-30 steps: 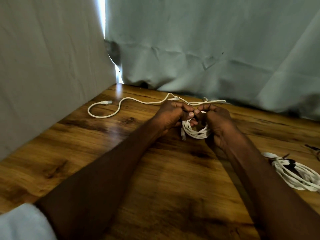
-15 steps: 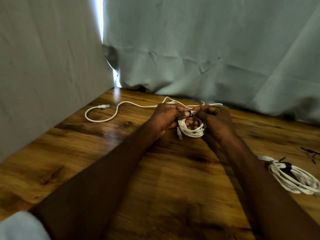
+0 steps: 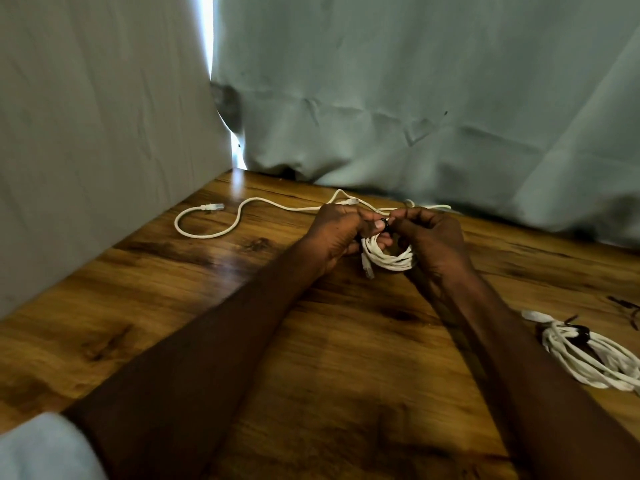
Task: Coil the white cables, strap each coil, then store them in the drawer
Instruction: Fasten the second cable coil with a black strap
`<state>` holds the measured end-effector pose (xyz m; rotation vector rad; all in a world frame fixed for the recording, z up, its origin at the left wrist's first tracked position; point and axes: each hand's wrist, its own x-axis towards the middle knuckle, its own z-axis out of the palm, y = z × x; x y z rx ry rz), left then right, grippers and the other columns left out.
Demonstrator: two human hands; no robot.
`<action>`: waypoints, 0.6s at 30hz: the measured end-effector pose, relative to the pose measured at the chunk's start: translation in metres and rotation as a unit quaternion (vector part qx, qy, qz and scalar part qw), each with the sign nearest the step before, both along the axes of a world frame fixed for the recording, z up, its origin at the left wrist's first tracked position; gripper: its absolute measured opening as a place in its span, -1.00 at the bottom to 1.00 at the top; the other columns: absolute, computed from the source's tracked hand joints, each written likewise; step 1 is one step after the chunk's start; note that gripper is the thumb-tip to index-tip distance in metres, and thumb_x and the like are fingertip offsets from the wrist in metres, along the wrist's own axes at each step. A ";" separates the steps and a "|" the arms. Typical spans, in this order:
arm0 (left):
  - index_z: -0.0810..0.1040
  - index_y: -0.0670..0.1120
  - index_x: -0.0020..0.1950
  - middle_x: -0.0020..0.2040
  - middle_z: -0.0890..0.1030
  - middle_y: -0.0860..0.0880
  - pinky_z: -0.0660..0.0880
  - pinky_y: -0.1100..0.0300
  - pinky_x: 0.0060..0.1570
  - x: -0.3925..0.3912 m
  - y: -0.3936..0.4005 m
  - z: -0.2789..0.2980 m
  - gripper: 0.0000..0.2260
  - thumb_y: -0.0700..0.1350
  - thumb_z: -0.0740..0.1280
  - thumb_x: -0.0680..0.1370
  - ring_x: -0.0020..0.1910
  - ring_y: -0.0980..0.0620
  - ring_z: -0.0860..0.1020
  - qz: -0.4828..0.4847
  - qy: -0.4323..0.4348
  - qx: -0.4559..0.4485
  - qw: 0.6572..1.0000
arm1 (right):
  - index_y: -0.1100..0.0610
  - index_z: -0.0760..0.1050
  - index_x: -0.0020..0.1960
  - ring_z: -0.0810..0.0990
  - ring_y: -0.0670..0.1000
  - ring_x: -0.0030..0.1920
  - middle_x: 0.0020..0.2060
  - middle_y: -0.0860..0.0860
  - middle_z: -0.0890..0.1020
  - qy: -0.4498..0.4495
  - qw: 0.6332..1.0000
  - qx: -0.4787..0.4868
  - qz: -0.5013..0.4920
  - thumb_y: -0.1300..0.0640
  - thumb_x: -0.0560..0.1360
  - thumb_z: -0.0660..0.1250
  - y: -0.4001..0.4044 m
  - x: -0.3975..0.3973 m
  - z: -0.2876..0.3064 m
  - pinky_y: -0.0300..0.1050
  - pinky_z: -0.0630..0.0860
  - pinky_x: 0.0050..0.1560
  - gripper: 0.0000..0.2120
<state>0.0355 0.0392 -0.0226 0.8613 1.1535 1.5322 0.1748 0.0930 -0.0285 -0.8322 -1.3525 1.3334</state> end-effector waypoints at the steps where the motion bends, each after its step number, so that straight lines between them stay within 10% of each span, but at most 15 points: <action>1: 0.66 -0.32 0.02 -0.10 0.70 -0.32 0.69 0.02 -0.09 0.000 0.001 0.000 -0.87 -0.44 0.37 0.52 -0.19 -0.16 0.72 0.002 -0.002 0.000 1.000 | 0.28 0.67 -0.04 0.70 0.16 -0.23 -0.20 0.24 0.71 -0.002 1.000 0.003 -0.006 0.40 0.50 0.42 0.000 -0.001 0.001 0.06 0.66 -0.08 -0.91; 18: 0.64 -0.38 0.08 -0.08 0.69 -0.32 0.69 -0.02 -0.07 -0.002 0.001 0.002 -0.82 -0.47 0.35 0.50 -0.19 -0.20 0.70 0.004 -0.039 -0.015 0.999 | 0.30 0.67 -0.04 0.70 0.24 -0.17 -0.15 0.31 0.72 0.017 1.000 0.012 -0.007 0.42 0.46 0.43 -0.001 -0.004 -0.002 0.16 0.65 -0.02 -0.89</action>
